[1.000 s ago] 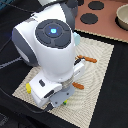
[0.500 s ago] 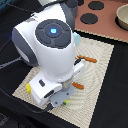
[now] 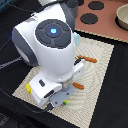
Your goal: Interact with the objects in diverse but meaningful ways.
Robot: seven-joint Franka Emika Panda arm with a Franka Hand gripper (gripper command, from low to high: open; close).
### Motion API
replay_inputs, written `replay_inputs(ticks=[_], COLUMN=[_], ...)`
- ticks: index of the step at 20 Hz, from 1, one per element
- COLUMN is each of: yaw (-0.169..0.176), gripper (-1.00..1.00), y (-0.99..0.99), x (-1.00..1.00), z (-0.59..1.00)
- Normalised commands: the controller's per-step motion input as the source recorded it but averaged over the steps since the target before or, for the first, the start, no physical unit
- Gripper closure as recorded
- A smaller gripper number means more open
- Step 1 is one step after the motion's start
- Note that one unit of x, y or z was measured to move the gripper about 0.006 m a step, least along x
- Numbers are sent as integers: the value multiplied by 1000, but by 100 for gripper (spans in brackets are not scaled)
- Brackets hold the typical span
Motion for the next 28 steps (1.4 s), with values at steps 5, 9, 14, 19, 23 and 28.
replay_inputs(ticks=[5,9,14,19,23,28], yaw=[0,0,0,0,0,0], gripper=[-100,-100,-100,-100,-100,-100], y=[0,0,0,0,0,0], x=[0,0,0,0,0,0], z=[0,0,0,0,0,0])
